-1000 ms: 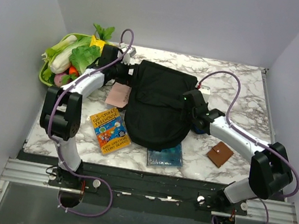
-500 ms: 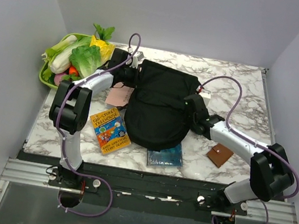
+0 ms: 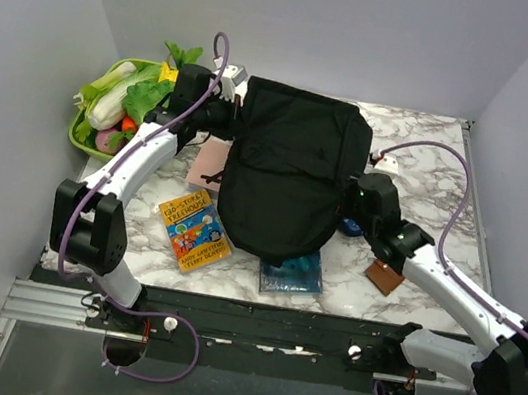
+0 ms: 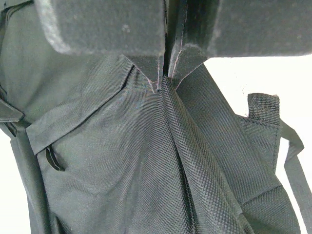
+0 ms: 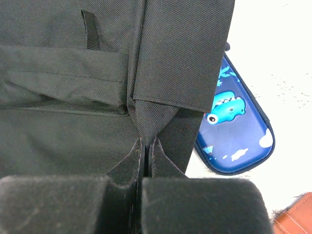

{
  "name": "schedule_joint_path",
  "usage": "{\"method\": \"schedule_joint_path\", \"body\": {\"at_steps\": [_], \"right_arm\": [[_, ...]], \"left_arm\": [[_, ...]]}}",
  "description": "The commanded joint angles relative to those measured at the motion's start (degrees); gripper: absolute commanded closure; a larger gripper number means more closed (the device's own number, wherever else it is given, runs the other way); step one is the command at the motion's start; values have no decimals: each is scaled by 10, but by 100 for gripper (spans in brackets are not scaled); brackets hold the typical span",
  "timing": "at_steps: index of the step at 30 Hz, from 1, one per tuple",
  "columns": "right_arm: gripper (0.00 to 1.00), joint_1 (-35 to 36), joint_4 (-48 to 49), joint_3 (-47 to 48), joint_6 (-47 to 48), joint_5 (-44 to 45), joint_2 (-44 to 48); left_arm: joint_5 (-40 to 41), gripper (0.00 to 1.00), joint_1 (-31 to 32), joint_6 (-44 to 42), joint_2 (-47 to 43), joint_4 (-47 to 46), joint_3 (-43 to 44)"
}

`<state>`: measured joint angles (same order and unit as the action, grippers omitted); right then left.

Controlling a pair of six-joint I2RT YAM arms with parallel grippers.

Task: Pack the student bag
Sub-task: Adjust the student bag at the center of the board.

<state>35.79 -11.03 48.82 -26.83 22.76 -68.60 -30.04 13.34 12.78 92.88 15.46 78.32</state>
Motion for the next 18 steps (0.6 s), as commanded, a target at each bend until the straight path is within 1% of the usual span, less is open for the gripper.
{"method": "schedule_joint_path", "body": {"at_steps": [1, 3, 4, 6, 7, 8, 9, 10, 11, 12, 13, 14, 15, 16, 18], "right_arm": [[99, 5, 12, -51, 9, -35, 58], [99, 9, 13, -79, 6, -55, 71], [99, 12, 12, -88, 0, -61, 75], [99, 25, 12, -118, -9, -69, 81], [99, 32, 7, -128, -26, -69, 80], [99, 38, 8, -138, -34, -69, 74], [99, 50, 10, -147, -40, -65, 67], [95, 54, 9, -160, -53, -61, 61], [91, 56, 8, -165, -59, -57, 56], [77, 57, 7, -166, -61, -55, 45], [67, 57, 6, -168, -64, -54, 42], [58, 57, 2, -166, -65, -48, 40], [45, 57, -5, -160, -67, -43, 40], [41, 57, -20, -154, -69, -37, 43], [34, 57, -33, -138, -67, -23, 51]], "left_arm": [[40, 99, -4, -56, -52, 70, -13], [60, 99, -6, -73, -67, 88, -31], [70, 99, -6, -84, -78, 91, -54], [73, 98, -6, -96, -88, 107, -78], [74, 95, -6, -102, -94, 112, -103], [75, 90, -6, -114, -96, 116, -117], [77, 81, -6, -120, -99, 118, -130], [81, 57, -6, -124, -97, 119, -148], [87, 42, -6, -149, -95, 128, -152], [93, 31, -6, -161, -90, 135, -151], [96, 19, -7, -172, -86, 146, -140], [92, 12, -7, -185, -85, 165, -132], [89, 5, -7, -209, -84, 175, -122], [82, 1, -7, -221, -89, 185, -100], [61, 1, -7, -250, -96, 208, -75]]}}
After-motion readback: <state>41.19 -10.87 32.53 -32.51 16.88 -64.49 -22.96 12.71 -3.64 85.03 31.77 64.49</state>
